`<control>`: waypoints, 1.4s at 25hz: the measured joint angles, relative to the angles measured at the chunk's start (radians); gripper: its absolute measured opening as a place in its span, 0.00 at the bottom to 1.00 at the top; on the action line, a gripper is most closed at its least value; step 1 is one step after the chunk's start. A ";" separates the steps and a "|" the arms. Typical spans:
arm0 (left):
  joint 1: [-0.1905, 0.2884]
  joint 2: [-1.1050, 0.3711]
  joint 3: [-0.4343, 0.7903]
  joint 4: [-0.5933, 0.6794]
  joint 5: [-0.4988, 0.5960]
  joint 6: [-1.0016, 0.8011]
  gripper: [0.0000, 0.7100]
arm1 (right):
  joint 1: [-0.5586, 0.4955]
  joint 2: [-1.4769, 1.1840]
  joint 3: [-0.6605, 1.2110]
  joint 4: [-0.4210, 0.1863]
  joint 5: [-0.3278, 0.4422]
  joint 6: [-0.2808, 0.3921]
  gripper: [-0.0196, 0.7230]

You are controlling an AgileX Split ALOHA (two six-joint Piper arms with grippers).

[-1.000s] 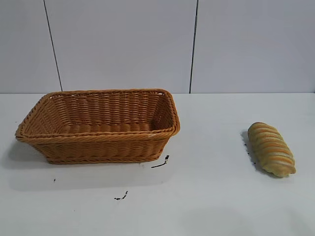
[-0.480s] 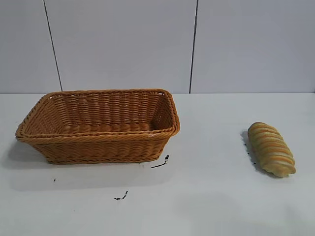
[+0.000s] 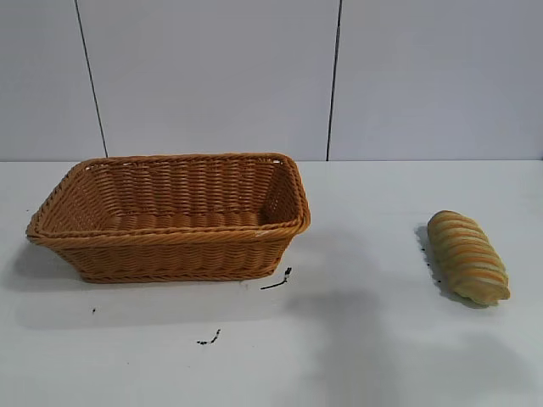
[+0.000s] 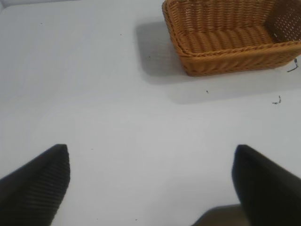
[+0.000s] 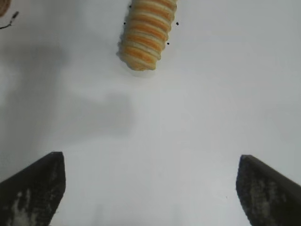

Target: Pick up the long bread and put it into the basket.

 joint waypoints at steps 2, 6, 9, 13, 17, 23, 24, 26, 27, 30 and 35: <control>0.000 0.000 0.000 0.000 0.000 0.000 0.98 | 0.000 0.080 -0.062 0.023 -0.030 -0.003 0.94; 0.000 0.000 0.000 0.000 0.000 0.000 0.98 | 0.000 0.218 -0.171 0.036 -0.072 -0.003 0.94; 0.000 0.000 0.000 0.000 0.000 0.000 0.98 | 0.009 0.304 -0.226 0.033 -0.082 -0.003 0.94; 0.000 0.000 0.000 0.000 0.000 0.000 0.98 | 0.013 0.397 -0.260 0.029 -0.121 0.008 0.94; 0.000 0.000 0.000 0.000 0.000 0.000 0.98 | 0.015 0.482 -0.265 0.021 -0.175 0.008 0.94; 0.000 0.000 0.000 0.000 0.000 0.000 0.98 | 0.015 0.602 -0.265 0.021 -0.229 0.017 0.94; 0.000 0.000 0.000 0.000 0.000 0.000 0.98 | 0.015 0.616 -0.265 0.021 -0.236 0.017 0.94; 0.000 0.000 0.000 0.000 0.000 0.000 0.98 | 0.015 0.632 -0.265 0.021 -0.256 0.018 0.94; 0.000 0.000 0.000 0.000 0.000 0.000 0.98 | 0.015 0.636 -0.265 0.020 -0.269 0.019 0.94; 0.000 0.000 0.000 0.000 0.000 0.000 0.98 | 0.015 0.640 -0.265 0.020 -0.304 0.019 0.94; 0.000 0.000 0.000 0.000 0.000 0.000 0.98 | 0.015 0.662 -0.265 0.016 -0.315 0.019 0.94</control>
